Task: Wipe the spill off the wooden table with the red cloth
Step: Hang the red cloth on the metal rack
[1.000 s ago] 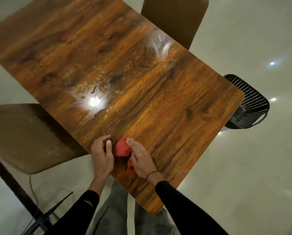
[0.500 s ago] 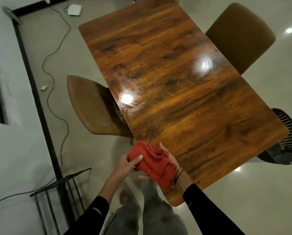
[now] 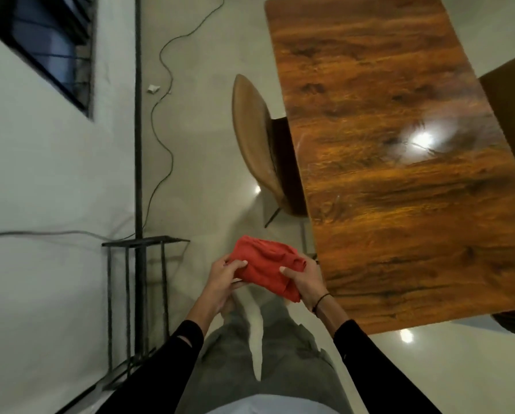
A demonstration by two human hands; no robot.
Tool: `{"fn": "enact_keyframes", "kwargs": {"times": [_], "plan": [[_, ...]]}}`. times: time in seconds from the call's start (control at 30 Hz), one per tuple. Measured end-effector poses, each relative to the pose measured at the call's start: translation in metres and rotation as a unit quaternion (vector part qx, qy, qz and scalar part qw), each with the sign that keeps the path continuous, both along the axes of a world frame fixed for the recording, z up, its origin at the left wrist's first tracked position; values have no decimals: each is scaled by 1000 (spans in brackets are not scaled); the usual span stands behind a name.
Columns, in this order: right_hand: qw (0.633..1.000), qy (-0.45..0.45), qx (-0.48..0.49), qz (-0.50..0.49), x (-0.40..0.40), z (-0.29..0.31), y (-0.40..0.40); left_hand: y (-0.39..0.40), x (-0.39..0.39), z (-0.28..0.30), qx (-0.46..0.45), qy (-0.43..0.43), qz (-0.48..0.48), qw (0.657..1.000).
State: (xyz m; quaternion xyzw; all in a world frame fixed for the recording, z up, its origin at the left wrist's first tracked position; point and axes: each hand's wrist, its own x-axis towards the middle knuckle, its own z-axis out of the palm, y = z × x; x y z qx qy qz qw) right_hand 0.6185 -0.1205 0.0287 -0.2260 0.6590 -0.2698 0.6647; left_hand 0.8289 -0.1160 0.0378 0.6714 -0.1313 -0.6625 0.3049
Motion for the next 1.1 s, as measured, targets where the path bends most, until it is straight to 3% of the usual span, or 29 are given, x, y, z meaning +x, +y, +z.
{"fn": "enact_keyframes", "kwargs": {"times": [0.17, 0.33, 0.6, 0.87, 1.1], "plan": [[986, 122, -13, 109, 63, -17, 9, 46, 64, -12, 16, -20, 45, 999], [969, 149, 7, 199, 127, -36, 21, 93, 116, -39, 11, -75, 101, 992], [907, 177, 61, 378, 229, -101, 38, 161, 182, -101, 74, -151, 199, 966], [851, 190, 84, 482, 344, -215, 71, 213, 257, -223, 142, -262, 254, 920], [832, 179, 70, 521, 443, -325, 106, 248, 339, -334, 202, -345, 256, 880]]}}
